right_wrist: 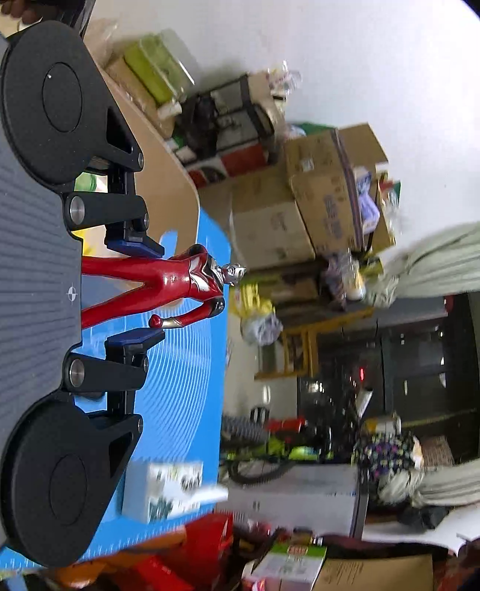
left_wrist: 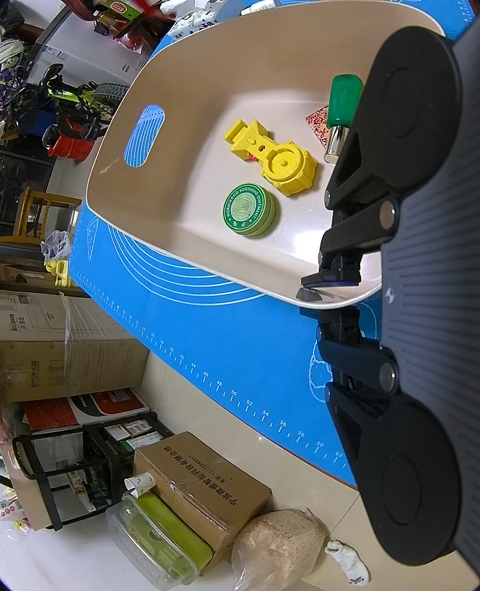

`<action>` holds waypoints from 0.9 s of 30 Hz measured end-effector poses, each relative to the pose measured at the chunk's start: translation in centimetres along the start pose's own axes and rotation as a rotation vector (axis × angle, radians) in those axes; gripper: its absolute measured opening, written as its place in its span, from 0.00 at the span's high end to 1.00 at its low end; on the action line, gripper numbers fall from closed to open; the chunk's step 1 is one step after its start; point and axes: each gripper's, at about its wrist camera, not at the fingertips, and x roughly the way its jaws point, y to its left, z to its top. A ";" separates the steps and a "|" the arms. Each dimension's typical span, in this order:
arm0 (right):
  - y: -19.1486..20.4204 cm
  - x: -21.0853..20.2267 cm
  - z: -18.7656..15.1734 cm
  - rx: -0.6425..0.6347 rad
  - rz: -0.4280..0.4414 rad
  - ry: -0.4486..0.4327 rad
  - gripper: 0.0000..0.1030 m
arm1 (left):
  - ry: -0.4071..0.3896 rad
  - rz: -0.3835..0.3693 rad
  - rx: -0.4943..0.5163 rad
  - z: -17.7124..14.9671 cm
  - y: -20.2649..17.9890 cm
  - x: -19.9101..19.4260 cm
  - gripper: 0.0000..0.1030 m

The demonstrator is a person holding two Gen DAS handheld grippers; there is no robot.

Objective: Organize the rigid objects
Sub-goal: 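Lift the red figure into the basket and open the right tool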

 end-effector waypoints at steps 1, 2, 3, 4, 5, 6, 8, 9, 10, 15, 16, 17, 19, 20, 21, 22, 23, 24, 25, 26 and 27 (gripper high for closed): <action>0.6 0.5 0.0 0.001 0.013 0.009 0.54 | 0.000 0.000 0.000 0.0 0.1 0.0 0.89; 1.2 0.8 -0.1 -0.004 0.023 0.018 0.54 | 0.000 -0.001 -0.001 0.0 0.1 0.0 0.89; 1.9 1.3 -0.2 -0.012 0.035 0.031 0.54 | 0.001 -0.001 -0.001 0.1 0.1 0.0 0.90; 2.7 1.7 -0.3 -0.022 0.047 0.043 0.54 | 0.001 0.000 -0.001 0.0 0.1 0.0 0.90; 3.4 2.0 -0.5 -0.033 0.058 0.054 0.54 | 0.001 0.000 0.000 0.0 0.0 0.0 0.90; 4.1 2.3 -0.6 -0.043 0.067 0.066 0.54 | 0.000 0.000 0.000 0.1 0.1 0.0 0.90; 5.2 3.1 -1.1 -0.059 0.083 0.097 0.54 | 0.000 0.000 0.000 0.0 0.1 0.0 0.90; 5.7 3.5 -1.4 -0.069 0.089 0.115 0.54 | 0.000 0.000 0.000 0.0 0.1 0.0 0.90; 6.1 3.7 -1.7 -0.077 0.092 0.129 0.54 | 0.000 0.000 0.001 0.0 0.1 0.0 0.90; 7.4 5.3 -3.3 -0.098 0.099 0.216 0.54 | 0.000 0.000 0.001 0.0 0.1 0.0 0.90; 7.6 5.5 -3.7 -0.104 0.099 0.232 0.54 | 0.000 0.000 0.000 0.0 0.1 0.0 0.90; 7.8 5.7 -4.0 -0.111 0.102 0.253 0.54 | 0.001 0.000 0.000 0.0 0.1 0.0 0.90; 7.9 6.1 -4.4 -0.113 0.103 0.285 0.53 | 0.001 0.000 -0.001 0.0 0.1 0.0 0.90; 7.9 6.2 -4.6 -0.109 0.105 0.304 0.53 | 0.000 0.000 0.000 0.0 0.1 0.0 0.90; 7.9 6.1 -4.6 -0.115 0.106 0.301 0.53 | 0.001 0.001 0.000 0.0 0.1 0.0 0.90; 7.9 6.1 -4.5 -0.112 0.111 0.307 0.53 | 0.000 0.000 0.000 0.1 0.1 0.0 0.90; 7.8 6.2 -4.4 -0.106 0.114 0.314 0.53 | 0.001 0.000 0.000 0.0 0.1 0.0 0.90; 7.7 6.2 -4.3 -0.100 0.114 0.315 0.53 | 0.001 -0.001 -0.001 0.0 0.1 0.0 0.90; 7.5 6.0 -4.1 -0.091 0.115 0.309 0.53 | 0.000 0.000 0.000 0.0 0.1 0.0 0.90; 7.3 5.8 -3.9 -0.086 0.115 0.302 0.52 | 0.000 0.000 0.000 0.0 0.1 0.0 0.90; 7.1 5.7 -3.7 -0.085 0.109 0.299 0.52 | 0.000 0.001 0.000 0.0 0.1 0.0 0.90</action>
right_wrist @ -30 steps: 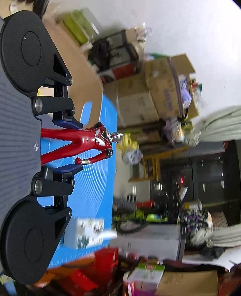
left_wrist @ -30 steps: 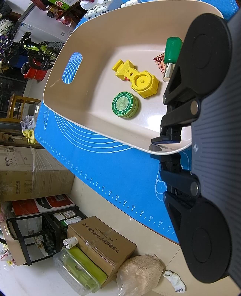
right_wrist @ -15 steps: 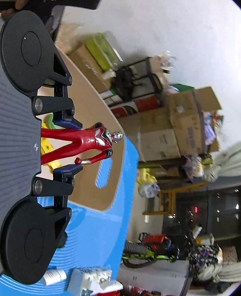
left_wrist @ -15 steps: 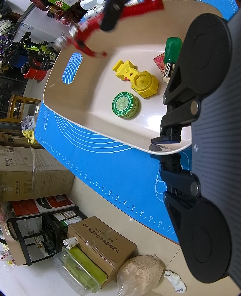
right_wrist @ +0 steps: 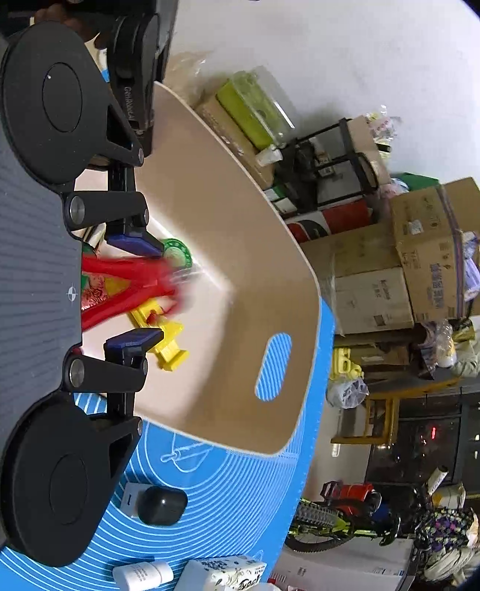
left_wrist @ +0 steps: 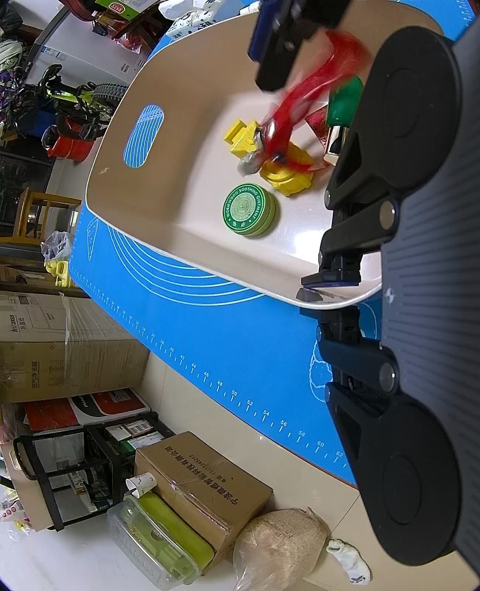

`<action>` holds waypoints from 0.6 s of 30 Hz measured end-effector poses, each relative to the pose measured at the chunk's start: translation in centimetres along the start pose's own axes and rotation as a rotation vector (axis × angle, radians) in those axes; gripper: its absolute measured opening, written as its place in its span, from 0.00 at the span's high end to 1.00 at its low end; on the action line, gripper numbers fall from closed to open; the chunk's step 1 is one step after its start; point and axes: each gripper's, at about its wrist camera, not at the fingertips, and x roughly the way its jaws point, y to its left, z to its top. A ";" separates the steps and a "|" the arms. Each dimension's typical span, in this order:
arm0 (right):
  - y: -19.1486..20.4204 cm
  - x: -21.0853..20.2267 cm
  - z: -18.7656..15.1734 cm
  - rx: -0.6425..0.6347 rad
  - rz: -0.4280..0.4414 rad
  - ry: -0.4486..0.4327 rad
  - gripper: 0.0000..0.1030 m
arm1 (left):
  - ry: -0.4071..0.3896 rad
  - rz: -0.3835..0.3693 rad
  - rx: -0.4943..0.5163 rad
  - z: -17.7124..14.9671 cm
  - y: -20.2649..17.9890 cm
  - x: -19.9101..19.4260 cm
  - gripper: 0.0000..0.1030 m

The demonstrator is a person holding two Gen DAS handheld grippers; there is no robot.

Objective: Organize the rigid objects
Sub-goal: 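Lift the red figure into the basket and open the right tool, then return the right tool and grasp the black earbud case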

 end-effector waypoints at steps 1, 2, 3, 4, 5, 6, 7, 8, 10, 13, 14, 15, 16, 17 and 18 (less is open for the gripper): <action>-0.3 -0.3 0.2 0.001 -0.007 -0.005 0.52 | 0.000 -0.001 0.000 0.0 0.0 0.0 0.89; -0.6 -0.7 0.4 0.004 -0.013 -0.018 0.52 | 0.000 -0.001 -0.001 0.0 0.0 0.0 0.89; -1.0 -1.1 0.6 0.009 -0.019 -0.030 0.52 | 0.001 -0.001 -0.001 0.0 0.0 0.0 0.89; -1.5 -1.5 0.8 0.016 -0.026 -0.040 0.52 | 0.001 -0.001 -0.002 0.0 0.0 0.0 0.89; -2.0 -1.9 1.0 0.023 -0.035 -0.050 0.52 | 0.001 -0.001 -0.001 0.0 0.0 0.0 0.89; -2.6 -2.3 1.1 0.034 -0.046 -0.061 0.52 | 0.000 -0.001 0.000 0.0 0.0 0.0 0.89; -3.3 -2.6 1.2 0.045 -0.056 -0.070 0.52 | 0.000 -0.001 0.000 0.0 0.0 0.0 0.89; -3.9 -3.0 1.3 0.056 -0.070 -0.078 0.43 | 0.000 -0.001 0.000 0.0 0.0 0.0 0.89; -5.5 -3.6 1.2 0.083 -0.094 -0.096 0.35 | 0.000 -0.001 -0.001 0.0 0.0 0.0 0.89; -7.9 -4.1 0.7 0.120 -0.120 -0.103 0.35 | 0.001 -0.001 -0.001 0.0 0.0 0.0 0.89; -8.7 -4.1 0.5 0.130 -0.136 -0.100 0.35 | 0.001 -0.002 -0.001 0.0 0.0 0.0 0.89; -9.5 -4.1 0.3 0.138 -0.153 -0.098 0.35 | 0.001 -0.002 -0.001 0.0 0.0 0.0 0.89; -10.1 -4.0 0.0 0.143 -0.166 -0.096 0.35 | 0.001 -0.002 -0.001 0.0 0.0 0.0 0.90; -10.7 -3.9 -0.3 0.149 -0.177 -0.093 0.35 | 0.002 -0.004 -0.002 0.0 0.0 0.0 0.90; -11.4 -3.6 -0.6 0.162 -0.183 -0.083 0.35 | 0.002 -0.005 -0.004 0.0 0.0 0.0 0.90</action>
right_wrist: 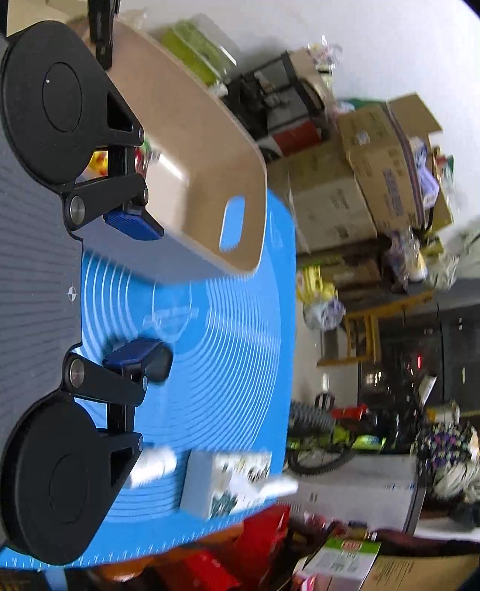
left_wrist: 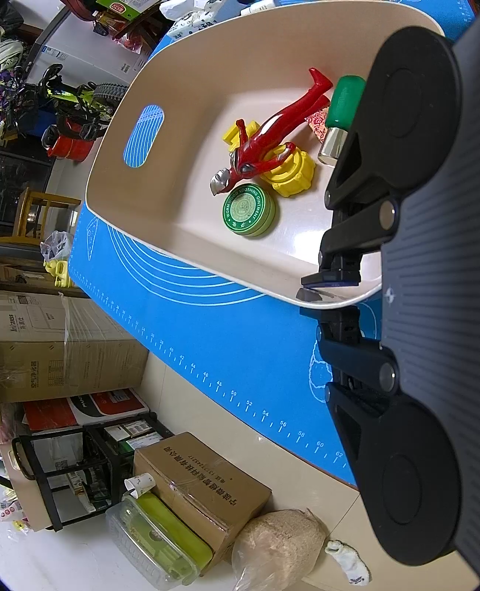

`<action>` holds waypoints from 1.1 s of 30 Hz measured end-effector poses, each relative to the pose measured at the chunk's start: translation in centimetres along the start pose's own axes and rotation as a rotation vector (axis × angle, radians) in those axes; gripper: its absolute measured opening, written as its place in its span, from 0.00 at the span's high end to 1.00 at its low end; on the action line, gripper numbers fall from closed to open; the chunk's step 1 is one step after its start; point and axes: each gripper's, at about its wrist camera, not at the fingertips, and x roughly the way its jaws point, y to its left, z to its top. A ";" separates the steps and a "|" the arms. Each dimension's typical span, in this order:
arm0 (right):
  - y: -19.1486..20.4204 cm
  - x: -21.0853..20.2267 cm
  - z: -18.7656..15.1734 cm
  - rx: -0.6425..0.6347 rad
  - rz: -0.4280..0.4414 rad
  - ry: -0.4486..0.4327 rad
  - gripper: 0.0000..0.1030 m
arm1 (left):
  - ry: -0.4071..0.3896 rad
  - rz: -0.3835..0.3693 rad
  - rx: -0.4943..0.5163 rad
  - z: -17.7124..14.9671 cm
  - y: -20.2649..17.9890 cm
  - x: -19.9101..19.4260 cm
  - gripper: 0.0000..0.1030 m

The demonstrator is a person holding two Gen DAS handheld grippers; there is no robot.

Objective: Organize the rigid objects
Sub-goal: 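Return the right tool and grasp the black earbud case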

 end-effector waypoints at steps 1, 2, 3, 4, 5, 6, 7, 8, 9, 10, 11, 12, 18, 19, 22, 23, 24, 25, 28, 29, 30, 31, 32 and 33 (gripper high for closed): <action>-0.6 0.3 -0.2 0.012 -0.001 0.011 0.35 | 0.000 -0.001 -0.001 0.0 0.0 0.0 0.90; -1.0 0.6 -0.4 0.018 -0.007 0.020 0.35 | 0.000 0.000 -0.001 0.0 0.0 0.0 0.90; -1.2 1.1 -0.6 0.017 -0.021 0.026 0.35 | 0.000 0.000 0.000 0.0 0.0 0.0 0.90; -1.3 1.5 -0.9 0.010 -0.036 0.028 0.35 | 0.000 0.000 0.000 0.0 0.0 0.0 0.90; -1.4 1.9 -1.0 0.005 -0.047 0.030 0.34 | 0.001 -0.001 -0.001 0.0 0.0 0.0 0.90; -1.6 2.4 -1.2 0.004 -0.057 0.035 0.34 | 0.001 -0.001 -0.001 0.0 0.0 0.0 0.90; -1.7 2.9 -1.3 0.009 -0.064 0.037 0.34 | 0.001 -0.001 -0.002 0.0 0.0 0.0 0.90; -2.0 3.3 -1.4 0.018 -0.067 0.038 0.34 | 0.001 -0.001 -0.002 0.0 0.0 0.0 0.90; -2.3 3.9 -1.5 0.027 -0.068 0.041 0.34 | 0.000 -0.001 -0.001 0.0 0.0 0.0 0.90; -2.4 4.4 -1.4 0.031 -0.074 0.043 0.34 | 0.000 -0.001 -0.001 0.0 0.0 0.0 0.90; -2.6 5.0 -1.4 0.033 -0.086 0.045 0.34 | 0.001 -0.001 -0.001 0.0 0.0 0.0 0.90; -2.7 5.5 -1.4 0.033 -0.094 0.047 0.34 | 0.001 -0.001 -0.001 0.0 0.0 0.0 0.90; -3.4 8.2 -1.4 0.022 -0.156 0.060 0.32 | 0.001 -0.001 -0.001 0.0 0.0 0.0 0.90; -3.4 8.6 -1.4 0.017 -0.160 0.065 0.32 | 0.001 -0.002 -0.002 0.0 0.0 0.0 0.90; -3.4 9.8 -1.5 -0.006 -0.187 0.075 0.32 | 0.002 -0.004 0.001 -0.1 0.0 0.1 0.90; -3.3 10.1 -1.5 -0.012 -0.195 0.075 0.32 | 0.003 -0.004 0.002 -0.1 -0.1 0.1 0.90; -3.3 10.3 -1.4 -0.016 -0.198 0.070 0.32 | 0.003 -0.003 0.003 -0.2 -0.1 0.1 0.90; -3.3 10.3 -1.4 -0.018 -0.198 0.064 0.32 | 0.003 -0.003 0.004 -0.2 -0.1 0.1 0.90; -3.1 10.4 -1.1 -0.028 -0.195 0.047 0.39 | 0.004 -0.003 0.003 -0.2 -0.1 0.1 0.90; -3.1 10.3 -1.0 -0.029 -0.186 0.046 0.52 | 0.004 -0.004 0.003 -0.2 -0.2 0.1 0.90; -3.0 10.2 -1.0 -0.034 -0.188 0.043 0.53 | 0.004 -0.004 0.003 -0.2 -0.1 0.1 0.90; -3.0 10.1 -1.1 -0.041 -0.185 0.039 0.53 | 0.004 -0.003 0.004 -0.2 -0.1 0.1 0.90; -3.0 9.9 -1.2 -0.045 -0.184 0.036 0.53 | 0.004 -0.003 0.004 -0.2 -0.2 0.1 0.90; -3.1 9.7 -1.4 -0.049 -0.187 0.030 0.53 | 0.004 -0.003 0.004 -0.2 -0.1 0.1 0.90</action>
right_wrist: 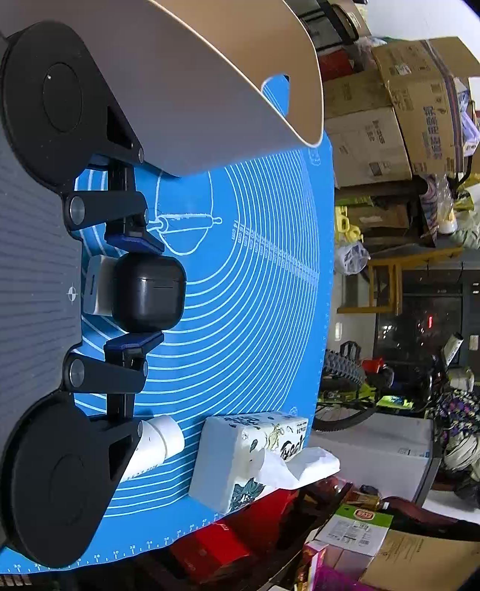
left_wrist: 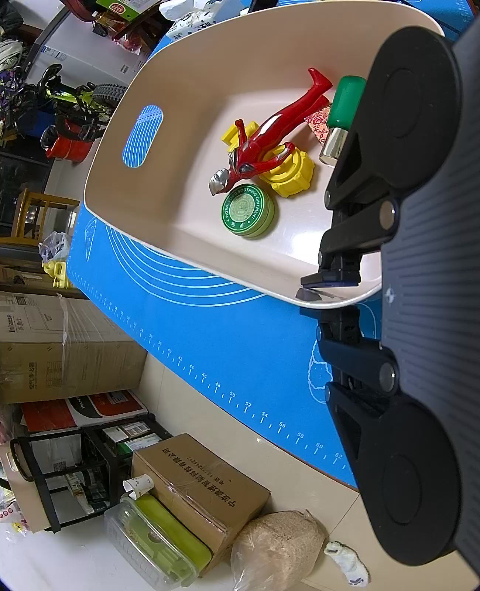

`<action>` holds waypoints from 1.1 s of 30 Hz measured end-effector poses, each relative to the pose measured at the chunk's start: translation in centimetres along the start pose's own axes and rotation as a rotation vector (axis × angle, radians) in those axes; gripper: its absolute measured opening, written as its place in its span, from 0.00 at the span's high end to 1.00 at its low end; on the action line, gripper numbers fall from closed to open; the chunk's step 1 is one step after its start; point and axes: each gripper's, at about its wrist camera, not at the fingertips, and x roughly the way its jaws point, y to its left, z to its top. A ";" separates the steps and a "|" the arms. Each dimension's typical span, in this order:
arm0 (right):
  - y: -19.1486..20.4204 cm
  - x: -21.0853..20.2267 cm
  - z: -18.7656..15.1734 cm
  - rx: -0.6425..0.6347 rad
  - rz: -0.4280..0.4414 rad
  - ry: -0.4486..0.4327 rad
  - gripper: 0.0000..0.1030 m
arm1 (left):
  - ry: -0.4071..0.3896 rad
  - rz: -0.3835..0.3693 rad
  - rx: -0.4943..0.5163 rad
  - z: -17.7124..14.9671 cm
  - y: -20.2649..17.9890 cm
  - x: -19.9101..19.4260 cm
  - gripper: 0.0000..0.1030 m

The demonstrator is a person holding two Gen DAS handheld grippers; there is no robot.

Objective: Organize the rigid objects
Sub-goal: 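Return the right tool and grasp the black earbud case, then carry the black earbud case into the basket and release it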

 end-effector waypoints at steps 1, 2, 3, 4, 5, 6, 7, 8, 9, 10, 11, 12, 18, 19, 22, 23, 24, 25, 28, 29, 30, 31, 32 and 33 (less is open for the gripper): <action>-0.1 -0.2 -0.2 -0.003 -0.005 -0.007 0.53 | 0.000 0.000 0.000 0.0 0.0 0.0 0.90; -0.1 -0.4 -0.4 -0.002 -0.007 -0.011 0.53 | 0.000 0.000 -0.001 0.0 0.0 0.0 0.90; -0.3 -0.6 -0.5 0.002 -0.006 -0.011 0.53 | 0.000 -0.001 -0.001 0.0 0.0 0.0 0.90; -0.4 -0.9 -0.6 0.006 -0.005 -0.013 0.53 | 0.001 -0.001 -0.002 0.0 0.0 0.0 0.90; -0.5 -1.2 -0.7 0.005 -0.005 -0.019 0.53 | 0.001 -0.001 -0.002 0.1 0.1 0.0 0.90; -0.5 -1.7 -0.7 0.000 -0.004 -0.028 0.53 | 0.001 -0.001 -0.002 0.1 0.2 0.0 0.90; -0.5 -2.1 -0.7 -0.003 -0.003 -0.036 0.53 | 0.001 -0.001 -0.002 0.1 0.2 0.0 0.90; -0.5 -2.6 -0.7 -0.008 -0.002 -0.046 0.53 | 0.001 -0.001 -0.002 0.1 0.1 0.0 0.90; -0.6 -3.1 -0.7 -0.012 -0.001 -0.055 0.53 | 0.001 -0.001 -0.002 0.1 0.2 0.0 0.90; -0.7 -3.6 -0.7 -0.014 0.002 -0.064 0.53 | 0.001 -0.001 -0.002 0.1 0.1 0.0 0.90; -0.7 -4.1 -0.6 -0.013 0.009 -0.072 0.53 | 0.001 -0.002 -0.002 0.1 0.1 0.0 0.90; -0.8 -4.6 -0.6 -0.015 0.012 -0.079 0.53 | 0.001 -0.001 -0.002 0.1 0.2 0.0 0.90; -0.7 -7.6 -0.4 -0.022 0.026 -0.127 0.53 | 0.002 -0.002 -0.003 0.1 0.2 0.0 0.90; -0.7 -8.1 -0.3 -0.026 0.028 -0.137 0.53 | 0.002 -0.003 -0.004 0.1 0.2 0.0 0.90; -0.5 -9.5 0.0 -0.028 0.039 -0.161 0.53 | 0.002 -0.003 -0.005 0.1 0.2 0.0 0.90; -0.5 -9.9 0.2 -0.025 0.043 -0.168 0.53 | 0.002 -0.003 -0.005 0.0 0.2 -0.1 0.90; -0.4 -10.2 0.3 -0.023 0.046 -0.174 0.53 | 0.002 -0.003 -0.005 0.1 0.2 -0.1 0.90; -0.4 -10.5 0.5 -0.020 0.049 -0.182 0.53 | 0.002 -0.003 -0.005 0.1 0.2 0.0 0.90; -0.2 -11.5 0.8 -0.018 0.061 -0.205 0.53 | 0.002 -0.003 -0.005 0.1 0.2 -0.1 0.90; -0.1 -11.8 0.9 -0.019 0.064 -0.213 0.53 | 0.002 -0.002 -0.004 0.1 0.2 -0.1 0.90; 0.1 -12.1 1.0 -0.022 0.067 -0.220 0.53 | 0.002 -0.002 -0.004 0.1 0.2 -0.1 0.90; 0.2 -12.4 1.1 -0.023 0.069 -0.229 0.53 | 0.002 -0.003 -0.005 0.1 0.2 -0.1 0.90; 0.4 -12.6 1.2 -0.025 0.071 -0.238 0.53 | 0.002 -0.003 -0.005 0.0 0.2 -0.1 0.90; 0.6 -12.9 1.3 -0.027 0.075 -0.245 0.53 | 0.003 -0.003 -0.005 0.1 0.2 -0.1 0.90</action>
